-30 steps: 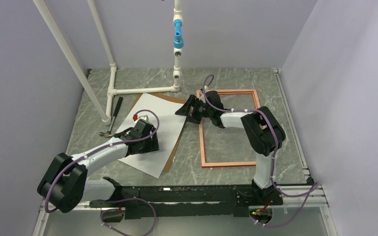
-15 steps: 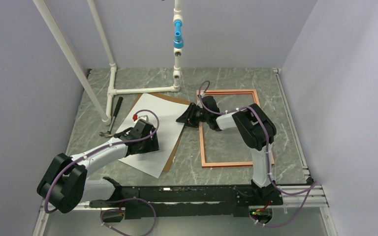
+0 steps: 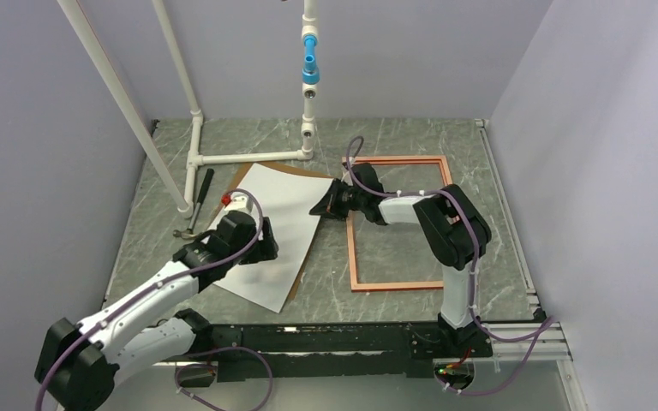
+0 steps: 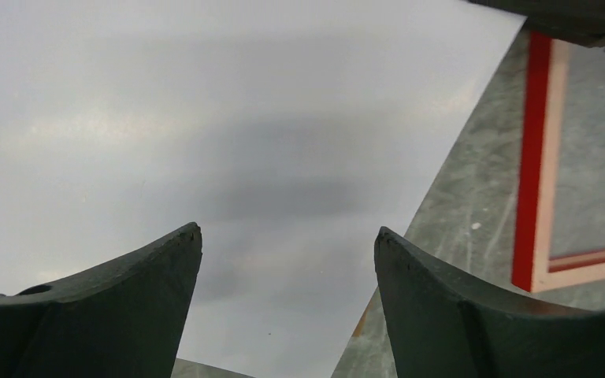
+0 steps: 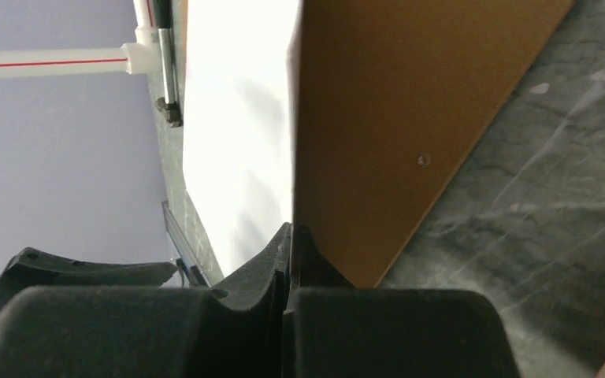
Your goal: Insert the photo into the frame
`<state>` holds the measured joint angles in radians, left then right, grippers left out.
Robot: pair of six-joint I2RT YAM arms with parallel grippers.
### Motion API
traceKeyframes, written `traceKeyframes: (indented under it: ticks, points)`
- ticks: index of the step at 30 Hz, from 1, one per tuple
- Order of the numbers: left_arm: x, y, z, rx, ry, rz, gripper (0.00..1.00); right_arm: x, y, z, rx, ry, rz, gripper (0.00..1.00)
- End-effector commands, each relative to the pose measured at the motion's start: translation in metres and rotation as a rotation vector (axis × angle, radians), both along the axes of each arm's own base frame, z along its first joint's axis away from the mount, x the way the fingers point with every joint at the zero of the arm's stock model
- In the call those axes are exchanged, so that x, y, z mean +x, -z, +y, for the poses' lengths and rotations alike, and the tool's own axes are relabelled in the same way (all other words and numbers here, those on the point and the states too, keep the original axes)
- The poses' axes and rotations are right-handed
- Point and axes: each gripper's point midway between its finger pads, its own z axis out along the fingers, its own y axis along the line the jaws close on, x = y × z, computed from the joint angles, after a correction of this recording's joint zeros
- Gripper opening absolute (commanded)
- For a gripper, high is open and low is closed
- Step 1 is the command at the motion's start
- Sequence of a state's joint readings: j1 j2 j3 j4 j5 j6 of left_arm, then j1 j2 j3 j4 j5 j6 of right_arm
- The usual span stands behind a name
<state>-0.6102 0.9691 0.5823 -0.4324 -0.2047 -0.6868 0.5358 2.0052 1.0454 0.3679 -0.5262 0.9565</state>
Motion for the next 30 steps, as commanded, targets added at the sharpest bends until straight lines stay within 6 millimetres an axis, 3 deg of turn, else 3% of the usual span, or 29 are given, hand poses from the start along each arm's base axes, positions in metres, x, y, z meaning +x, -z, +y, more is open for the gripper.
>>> traceKeyframes:
  ticks: [1,8,13,18,24,30]
  points:
    - [0.005,-0.041,-0.004,-0.028,0.027,-0.143,0.85,0.004,-0.041,-0.003,-0.027,-0.030,-0.093,0.00]
    - [0.002,-0.072,-0.009,-0.081,0.048,-0.234,0.88,-0.015,-0.049,-0.039,-0.140,-0.085,-0.076,0.00]
    - [0.002,-0.070,-0.010,-0.067,0.044,-0.221,0.87,-0.031,-0.053,-0.089,-0.258,-0.121,-0.045,0.00]
    - [0.002,-0.063,-0.011,-0.058,0.038,-0.204,0.86,-0.040,-0.042,-0.150,-0.372,-0.101,0.058,0.00]
    - [0.002,-0.060,-0.012,-0.053,0.039,-0.197,0.85,-0.016,-0.037,-0.188,-0.494,-0.075,0.056,0.06]
    - [0.001,-0.056,-0.013,-0.046,0.042,-0.181,0.85,0.032,-0.043,-0.186,-0.533,-0.055,0.006,0.11]
